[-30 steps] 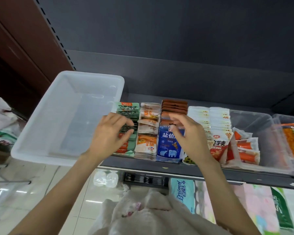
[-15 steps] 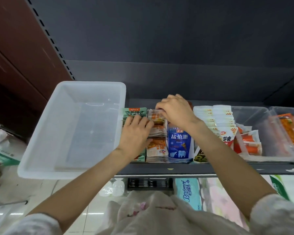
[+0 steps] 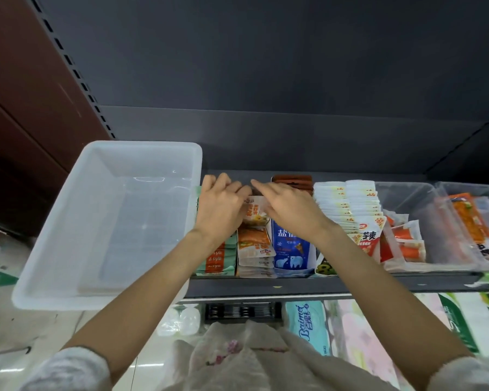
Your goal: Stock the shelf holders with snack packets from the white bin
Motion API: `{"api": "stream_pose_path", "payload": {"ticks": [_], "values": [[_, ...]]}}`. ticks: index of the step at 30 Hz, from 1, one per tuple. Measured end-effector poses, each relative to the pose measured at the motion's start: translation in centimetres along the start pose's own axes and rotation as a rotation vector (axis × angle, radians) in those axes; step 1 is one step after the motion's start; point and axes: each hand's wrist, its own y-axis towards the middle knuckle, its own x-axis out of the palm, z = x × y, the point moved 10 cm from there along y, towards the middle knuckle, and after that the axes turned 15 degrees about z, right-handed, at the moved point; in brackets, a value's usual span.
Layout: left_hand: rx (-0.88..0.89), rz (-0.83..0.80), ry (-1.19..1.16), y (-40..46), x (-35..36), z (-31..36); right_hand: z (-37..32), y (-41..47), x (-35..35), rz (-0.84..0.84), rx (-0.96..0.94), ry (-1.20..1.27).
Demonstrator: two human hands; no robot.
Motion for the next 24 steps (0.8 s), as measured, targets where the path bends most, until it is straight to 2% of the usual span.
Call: {"api": "stream_pose_path", "payload": {"ticks": [2, 4, 7, 10, 12, 16, 19, 21, 24], "values": [[-0.037, 0.054, -0.062, -0.6, -1.3, -0.3, -0.3, 0.6, 0.1, 0.077, -0.035, -0.03], [0.012, 0.073, -0.201, -1.7, -2.5, 0.4, -0.3, 0.9, 0.4, 0.088, -0.023, 0.019], [0.155, -0.129, -0.349, -4.4, -2.4, 2.8, -0.1, 1.0, 0.3, 0.102, -0.002, 0.06], [0.232, -0.273, -0.295, -5.9, -0.9, 4.0, 0.0, 0.9, 0.2, 0.102, 0.015, 0.111], [0.245, -0.253, -0.295, -5.6, -0.7, 4.4, 0.1, 1.0, 0.2, 0.093, 0.013, 0.125], [0.195, -0.192, -0.436, -4.7, -0.8, 4.4, 0.2, 1.2, 0.1, 0.085, 0.0, 0.136], [0.277, -0.184, -0.438, -4.7, -0.7, 4.6, 0.3, 1.3, 0.1, 0.075, 0.005, 0.152], [0.324, -0.232, -0.448, -5.2, 0.0, 4.9, 0.3, 1.3, 0.1, 0.071, 0.007, 0.153], [0.306, -0.334, -0.386, -6.0, 1.1, 4.8, 0.4, 1.3, 0.2, 0.063, 0.011, 0.159]]}}
